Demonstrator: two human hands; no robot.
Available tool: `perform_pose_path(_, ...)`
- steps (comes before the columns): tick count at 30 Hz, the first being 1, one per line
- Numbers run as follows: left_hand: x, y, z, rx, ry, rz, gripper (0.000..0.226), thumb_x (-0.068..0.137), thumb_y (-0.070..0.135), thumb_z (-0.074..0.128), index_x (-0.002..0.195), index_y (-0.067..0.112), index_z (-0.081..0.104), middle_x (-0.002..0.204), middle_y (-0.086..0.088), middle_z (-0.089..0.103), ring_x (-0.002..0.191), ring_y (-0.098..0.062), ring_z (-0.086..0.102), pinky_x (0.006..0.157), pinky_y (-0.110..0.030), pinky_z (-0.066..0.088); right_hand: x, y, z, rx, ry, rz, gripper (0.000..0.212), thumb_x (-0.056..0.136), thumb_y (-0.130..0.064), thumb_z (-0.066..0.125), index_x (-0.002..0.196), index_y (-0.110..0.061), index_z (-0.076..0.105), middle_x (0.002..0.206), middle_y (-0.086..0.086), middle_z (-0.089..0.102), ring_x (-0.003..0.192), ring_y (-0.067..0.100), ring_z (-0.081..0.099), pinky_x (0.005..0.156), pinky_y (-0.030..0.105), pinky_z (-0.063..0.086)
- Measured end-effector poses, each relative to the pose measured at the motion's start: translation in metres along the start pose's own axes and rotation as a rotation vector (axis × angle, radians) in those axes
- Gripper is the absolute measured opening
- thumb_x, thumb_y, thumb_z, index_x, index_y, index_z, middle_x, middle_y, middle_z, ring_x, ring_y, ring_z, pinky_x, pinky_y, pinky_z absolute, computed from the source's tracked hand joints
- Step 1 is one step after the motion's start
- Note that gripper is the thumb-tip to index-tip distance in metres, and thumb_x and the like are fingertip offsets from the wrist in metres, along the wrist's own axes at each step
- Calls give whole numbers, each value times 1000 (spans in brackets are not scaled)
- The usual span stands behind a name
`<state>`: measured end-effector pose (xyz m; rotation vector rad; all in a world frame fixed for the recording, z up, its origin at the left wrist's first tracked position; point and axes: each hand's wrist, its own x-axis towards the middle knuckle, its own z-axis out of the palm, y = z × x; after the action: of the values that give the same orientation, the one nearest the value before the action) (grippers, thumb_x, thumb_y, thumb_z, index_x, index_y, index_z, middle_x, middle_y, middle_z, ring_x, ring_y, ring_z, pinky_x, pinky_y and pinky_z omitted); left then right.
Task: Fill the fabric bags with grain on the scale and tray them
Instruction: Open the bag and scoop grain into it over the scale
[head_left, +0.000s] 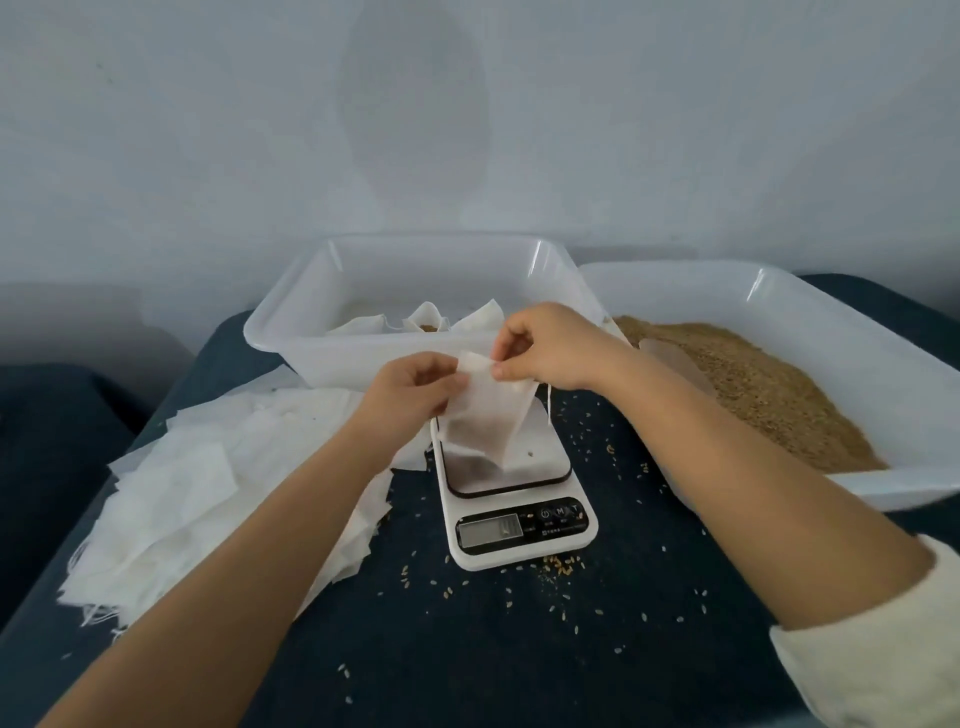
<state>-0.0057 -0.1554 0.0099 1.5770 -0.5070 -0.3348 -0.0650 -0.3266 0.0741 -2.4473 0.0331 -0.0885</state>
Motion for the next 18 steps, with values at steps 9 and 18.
perform_pose_path(9,-7,-26,-6,294,28,-87,25,86,19,64,110,24,60,100,6,66,95,-11,62,86,-28,48,6,31,36,30,96,160,31,85,-21,69,115,-21,60,103,-10,56,98,10,54,77,20,41)
perform_pose_path(18,-50,-44,-3,246,297,89,23,88,12,61,104,28,56,97,17,61,89,9,56,70,-1,40,-40,46,52,319,493,0,14,86,-25,69,84,-37,63,89,-16,65,85,-6,58,73,5,42)
